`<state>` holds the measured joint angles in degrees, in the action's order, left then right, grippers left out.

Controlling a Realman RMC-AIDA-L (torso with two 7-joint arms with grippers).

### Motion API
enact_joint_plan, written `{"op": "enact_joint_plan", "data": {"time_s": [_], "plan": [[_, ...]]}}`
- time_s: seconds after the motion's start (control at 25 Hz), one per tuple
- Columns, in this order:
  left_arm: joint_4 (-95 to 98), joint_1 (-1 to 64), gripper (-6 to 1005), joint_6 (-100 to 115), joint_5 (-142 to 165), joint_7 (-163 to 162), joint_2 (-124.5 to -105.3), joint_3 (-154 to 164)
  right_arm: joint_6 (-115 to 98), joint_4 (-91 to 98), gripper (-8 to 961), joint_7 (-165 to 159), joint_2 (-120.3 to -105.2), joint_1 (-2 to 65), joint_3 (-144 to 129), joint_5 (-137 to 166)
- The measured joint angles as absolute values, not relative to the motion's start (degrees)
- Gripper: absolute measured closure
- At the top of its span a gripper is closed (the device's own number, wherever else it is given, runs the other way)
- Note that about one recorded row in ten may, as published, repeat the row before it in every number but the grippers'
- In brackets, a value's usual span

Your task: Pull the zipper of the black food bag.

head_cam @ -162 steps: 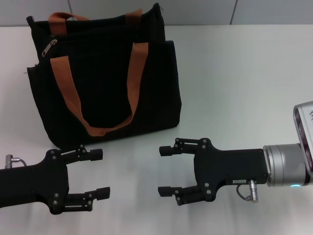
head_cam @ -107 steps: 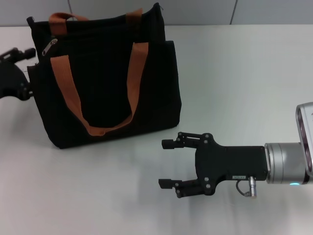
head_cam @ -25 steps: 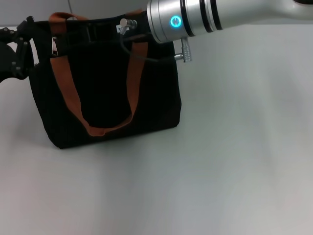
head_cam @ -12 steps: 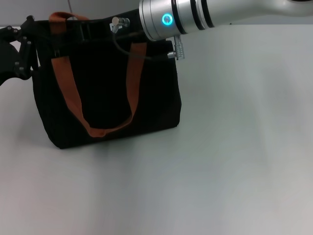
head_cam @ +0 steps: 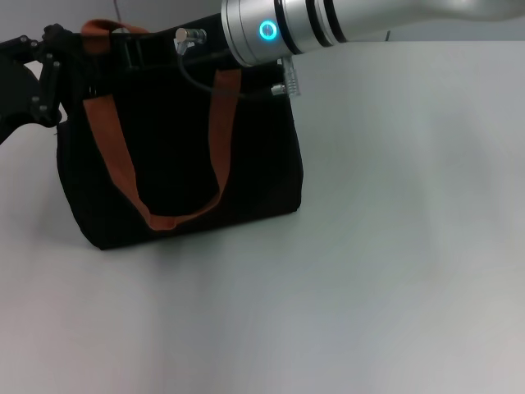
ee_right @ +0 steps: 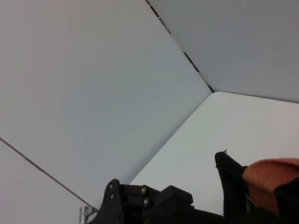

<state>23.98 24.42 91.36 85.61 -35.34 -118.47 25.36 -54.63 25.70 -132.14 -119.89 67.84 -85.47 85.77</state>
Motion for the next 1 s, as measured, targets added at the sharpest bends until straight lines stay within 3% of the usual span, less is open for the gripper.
{"op": "enact_joint_plan", "data": {"time_s": [0.24,0.68,1.0], "plan": [[23.81,24.66,975,91.47,85.62,-35.42,-118.47,25.31,-53.12,25.84,698,-132.76,-119.88,68.11,-87.82,84.56],[22.24,26.56,975,92.19,85.86,-35.43,-118.52,25.74,-51.58,25.86,696,-133.35,-119.87,68.18,-89.72,82.45],[22.61,25.65,975,92.69,85.63,-35.50,-118.33,25.20,-50.93,25.94,749,-133.05,-119.88,67.59,-90.70,81.35]]}}
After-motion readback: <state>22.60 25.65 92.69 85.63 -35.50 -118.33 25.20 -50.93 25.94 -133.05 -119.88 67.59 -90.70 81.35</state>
